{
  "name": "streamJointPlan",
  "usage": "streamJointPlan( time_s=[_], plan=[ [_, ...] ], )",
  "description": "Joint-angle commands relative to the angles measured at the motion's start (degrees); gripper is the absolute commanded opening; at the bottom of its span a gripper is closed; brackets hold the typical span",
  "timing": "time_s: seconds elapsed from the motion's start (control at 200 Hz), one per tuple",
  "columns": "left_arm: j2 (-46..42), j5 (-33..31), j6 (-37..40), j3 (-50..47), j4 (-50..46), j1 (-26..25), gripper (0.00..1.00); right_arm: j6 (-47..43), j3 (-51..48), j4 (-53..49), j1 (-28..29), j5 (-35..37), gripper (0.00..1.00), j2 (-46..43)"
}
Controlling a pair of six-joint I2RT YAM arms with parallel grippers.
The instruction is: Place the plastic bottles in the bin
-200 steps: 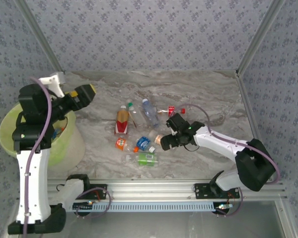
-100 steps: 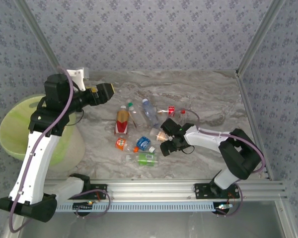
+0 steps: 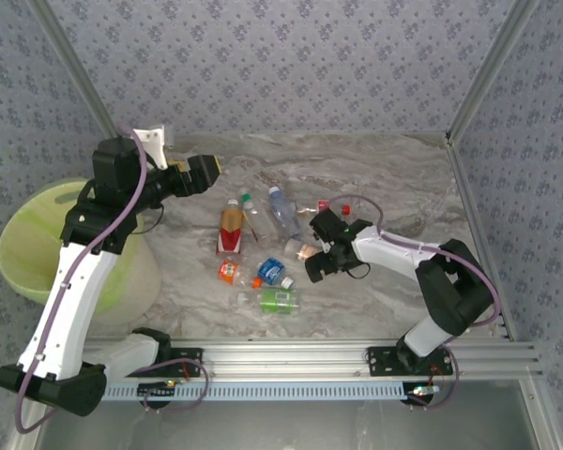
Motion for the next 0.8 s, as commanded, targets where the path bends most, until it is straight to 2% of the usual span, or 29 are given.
streamJointPlan(
  time_s=[0.0,0.355,0.51,0.655,0.795],
  plan=[
    [-1.3,-1.2,1.4,-0.8,2.0,-0.3,0.99,-3.9,4.4,-3.4,-1.4,-2.4,1.0,3.8],
    [-3.2,-3.5,2.5,-2.9,2.0,-0.3,1.0,-6.0,8.4,-2.5,0.6,-3.9,0.99,10.1],
    [-2.9,-3.3,3.1,-2.7,1.4,-0.3,0.99,-8.0,10.1,-6.1,3.1,-6.9,0.96,8.9],
    [-2.9,-3.7,3.6,-3.2,1.7,-0.3,0.99,-12.3,11.5,-12.0,4.1,-2.1,0.98,5.9],
    [-2.2,-3.4,3.9,-3.4,2.1,-0.3,0.99,-21.5,16.4,-17.3,2.5,0.5,0.98,8.0]
  ],
)
